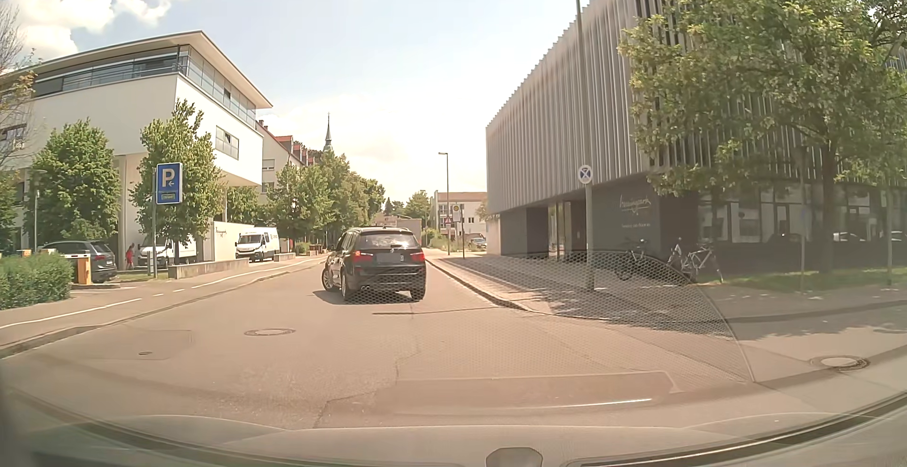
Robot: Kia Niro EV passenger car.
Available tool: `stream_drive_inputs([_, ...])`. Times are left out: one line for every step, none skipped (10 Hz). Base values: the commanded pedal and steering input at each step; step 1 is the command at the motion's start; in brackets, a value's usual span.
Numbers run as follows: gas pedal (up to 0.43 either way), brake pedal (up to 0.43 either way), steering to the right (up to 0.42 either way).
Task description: Follow the waypoints while adhering to traffic rules and regulations
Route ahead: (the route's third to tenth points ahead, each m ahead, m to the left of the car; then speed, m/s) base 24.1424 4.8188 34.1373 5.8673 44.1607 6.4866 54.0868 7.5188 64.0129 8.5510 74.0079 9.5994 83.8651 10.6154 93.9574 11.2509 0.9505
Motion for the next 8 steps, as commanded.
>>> stream_drive_inputs([0.000, 0.195, -0.099])
stream_drive_inputs([0.000, 0.195, -0.099])
stream_drive_inputs([0.000, 0.195, -0.099])
stream_drive_inputs([0.000, 0.189, -0.099])
stream_drive_inputs([0.000, 0.171, -0.099])
stream_drive_inputs([0.000, 0.165, -0.099])
stream_drive_inputs([0.000, 0.159, -0.099])
stream_drive_inputs([0.000, 0.159, -0.099])
